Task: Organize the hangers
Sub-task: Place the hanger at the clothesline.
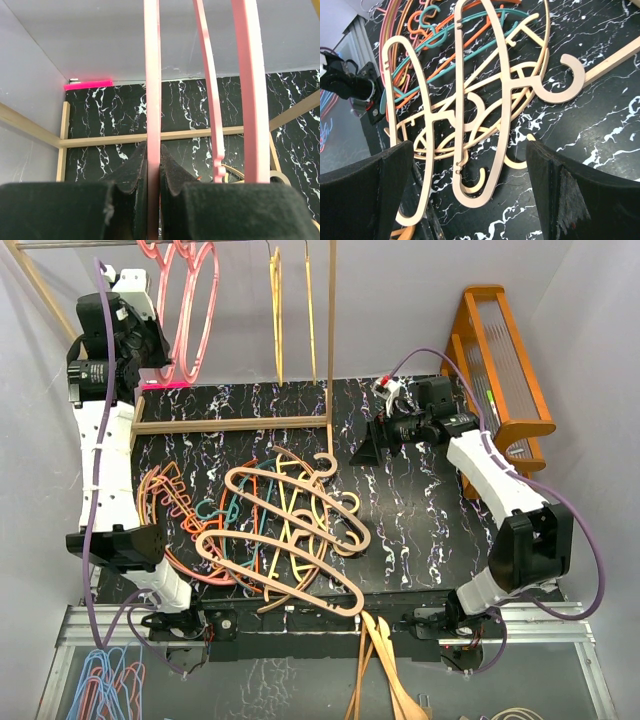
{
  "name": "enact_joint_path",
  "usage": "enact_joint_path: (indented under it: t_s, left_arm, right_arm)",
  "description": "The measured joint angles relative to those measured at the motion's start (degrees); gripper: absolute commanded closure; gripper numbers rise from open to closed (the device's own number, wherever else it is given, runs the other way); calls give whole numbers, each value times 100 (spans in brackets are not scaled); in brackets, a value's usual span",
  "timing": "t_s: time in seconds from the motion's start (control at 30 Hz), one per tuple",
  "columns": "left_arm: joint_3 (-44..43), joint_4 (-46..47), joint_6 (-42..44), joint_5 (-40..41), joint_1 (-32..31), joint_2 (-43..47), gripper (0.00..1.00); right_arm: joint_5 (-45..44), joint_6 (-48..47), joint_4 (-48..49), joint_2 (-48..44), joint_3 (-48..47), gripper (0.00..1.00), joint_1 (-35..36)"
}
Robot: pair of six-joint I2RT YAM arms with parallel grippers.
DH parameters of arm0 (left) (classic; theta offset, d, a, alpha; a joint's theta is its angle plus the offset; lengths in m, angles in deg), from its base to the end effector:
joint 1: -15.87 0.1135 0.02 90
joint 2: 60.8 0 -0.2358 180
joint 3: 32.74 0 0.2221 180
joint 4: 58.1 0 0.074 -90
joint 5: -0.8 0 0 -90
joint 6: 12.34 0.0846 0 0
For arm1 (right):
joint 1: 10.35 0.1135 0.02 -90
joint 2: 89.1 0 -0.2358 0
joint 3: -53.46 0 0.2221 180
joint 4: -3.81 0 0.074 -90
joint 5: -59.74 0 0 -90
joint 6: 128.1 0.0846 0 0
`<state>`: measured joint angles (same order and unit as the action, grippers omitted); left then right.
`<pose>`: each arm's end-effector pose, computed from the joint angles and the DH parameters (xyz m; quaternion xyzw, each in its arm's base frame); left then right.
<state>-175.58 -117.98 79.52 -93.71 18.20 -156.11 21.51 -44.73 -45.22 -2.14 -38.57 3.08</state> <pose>0.3464 0.0074 0.4783 0.0215 0.7786 -0.0077 0.6272 0.2955 0.1389 0.2809 -0.3123 0.7856 0.4220 0.3274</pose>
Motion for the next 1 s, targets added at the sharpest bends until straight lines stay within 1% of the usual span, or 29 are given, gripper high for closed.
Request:
enact_joint_path:
  t_s: [0.23,0.33,0.37,0.5,0.57,0.63,0.77,0.87,0.93,1.0]
  left_arm:
    - [52,46,0,-247,87,-83,100]
    - [101,61,2,-295,94,-70,100]
    - [125,72,2,-308,94,-59,100]
    - [168,90,2,-369,94,-48,100]
    - [168,92,0,-391,94,-48,100]
    - [170,92,0,-402,94,-48,100]
    - [170,92,0,-413,94,-48,100]
    - [170,90,0,-417,94,-48,100]
    - [170,90,2,-417,94,-48,100]
    - [170,90,4,-417,94,-48,100]
  right_arm:
    - [417,-345,-474,328,-437,2,-26]
    - [586,-350,-275,319,-417,1,-181]
    - [647,-249,44,284,-297,1,-289]
    - [804,282,1825,74,503,2,-774]
    - [837,507,2656,247,560,2,-962]
    - [861,671,3541,470,564,1,-999]
    - [994,1250,5855,1244,533,1,-979]
    - [1095,1786,7261,2065,238,1,-951]
    - [1128,1976,7809,2664,-157,2,-905]
    - [1121,2011,8050,3101,-518,1,-861]
